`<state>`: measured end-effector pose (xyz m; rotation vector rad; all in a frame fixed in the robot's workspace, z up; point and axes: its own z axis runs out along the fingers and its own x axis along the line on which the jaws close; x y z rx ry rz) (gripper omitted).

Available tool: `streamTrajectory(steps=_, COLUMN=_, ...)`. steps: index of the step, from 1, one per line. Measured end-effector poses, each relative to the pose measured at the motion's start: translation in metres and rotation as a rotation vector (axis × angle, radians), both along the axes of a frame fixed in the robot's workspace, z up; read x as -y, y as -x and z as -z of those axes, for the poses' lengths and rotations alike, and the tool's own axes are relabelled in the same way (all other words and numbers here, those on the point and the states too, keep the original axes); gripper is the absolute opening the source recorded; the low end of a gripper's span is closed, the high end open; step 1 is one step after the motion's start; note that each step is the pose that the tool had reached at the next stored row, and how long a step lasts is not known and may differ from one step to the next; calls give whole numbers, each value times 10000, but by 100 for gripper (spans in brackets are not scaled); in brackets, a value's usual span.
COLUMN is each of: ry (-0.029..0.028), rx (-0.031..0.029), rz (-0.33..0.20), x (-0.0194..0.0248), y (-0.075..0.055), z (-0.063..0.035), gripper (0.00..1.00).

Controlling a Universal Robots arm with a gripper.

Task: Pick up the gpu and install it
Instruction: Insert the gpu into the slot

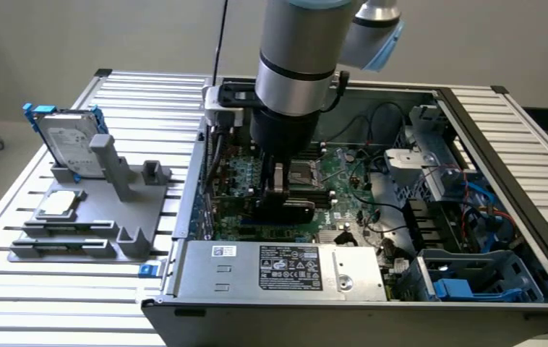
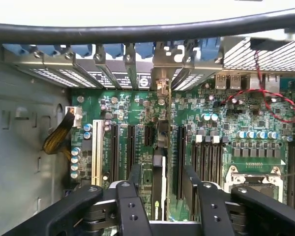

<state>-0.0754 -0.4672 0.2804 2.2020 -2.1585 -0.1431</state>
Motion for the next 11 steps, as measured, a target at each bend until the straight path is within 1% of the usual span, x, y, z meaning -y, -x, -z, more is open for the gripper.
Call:
streamTrajectory(steps=6, ry=-2, rx=-29, rz=0, x=0, y=0, z=-263, gripper=47)
streamTrajectory(steps=7, ry=1, rx=-33, rz=1, x=0, y=0, z=-273, gripper=47)
streamTrajectory(steps=8, ry=1, rx=-33, rz=1, x=0, y=0, z=-273, gripper=44)
streamTrajectory(steps=10, ry=12, rx=-33, rz=0, x=0, y=0, z=-273, gripper=32)
streamTrajectory(steps=11, ry=18, rx=-33, rz=-1, x=0, y=0, z=-274, gripper=32)
